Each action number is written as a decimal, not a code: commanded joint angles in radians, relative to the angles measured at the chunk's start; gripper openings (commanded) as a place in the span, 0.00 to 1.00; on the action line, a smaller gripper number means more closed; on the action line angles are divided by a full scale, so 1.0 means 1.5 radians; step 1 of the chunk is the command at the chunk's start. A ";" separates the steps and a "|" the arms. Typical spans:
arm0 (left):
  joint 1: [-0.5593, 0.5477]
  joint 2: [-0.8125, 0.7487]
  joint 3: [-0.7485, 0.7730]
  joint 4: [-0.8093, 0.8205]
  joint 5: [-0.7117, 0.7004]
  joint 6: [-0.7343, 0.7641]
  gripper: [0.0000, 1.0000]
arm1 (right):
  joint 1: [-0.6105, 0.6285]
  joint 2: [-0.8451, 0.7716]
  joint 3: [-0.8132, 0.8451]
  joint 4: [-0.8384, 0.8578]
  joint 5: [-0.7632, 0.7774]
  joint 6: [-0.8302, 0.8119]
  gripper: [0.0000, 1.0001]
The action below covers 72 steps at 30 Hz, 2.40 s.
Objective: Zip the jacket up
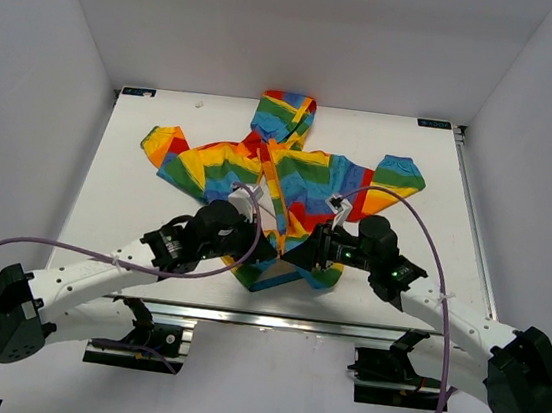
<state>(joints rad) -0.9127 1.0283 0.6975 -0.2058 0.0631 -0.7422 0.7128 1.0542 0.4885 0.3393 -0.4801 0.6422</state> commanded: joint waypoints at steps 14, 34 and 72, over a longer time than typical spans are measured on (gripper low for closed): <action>-0.003 0.132 0.272 -0.314 -0.033 -0.025 0.00 | -0.002 -0.115 0.164 -0.394 0.103 -0.268 0.65; -0.001 0.261 0.482 -0.434 -0.079 -0.020 0.00 | 0.183 -0.025 0.289 -0.387 0.371 -0.392 0.58; 0.005 0.245 0.444 -0.406 -0.043 -0.007 0.00 | 0.249 0.019 0.255 -0.325 0.489 -0.425 0.05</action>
<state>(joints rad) -0.9054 1.4395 1.3724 -0.8417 -0.0147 -0.7662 1.0805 1.0630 0.8539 -0.1581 0.2554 0.0151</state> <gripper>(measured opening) 0.022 0.042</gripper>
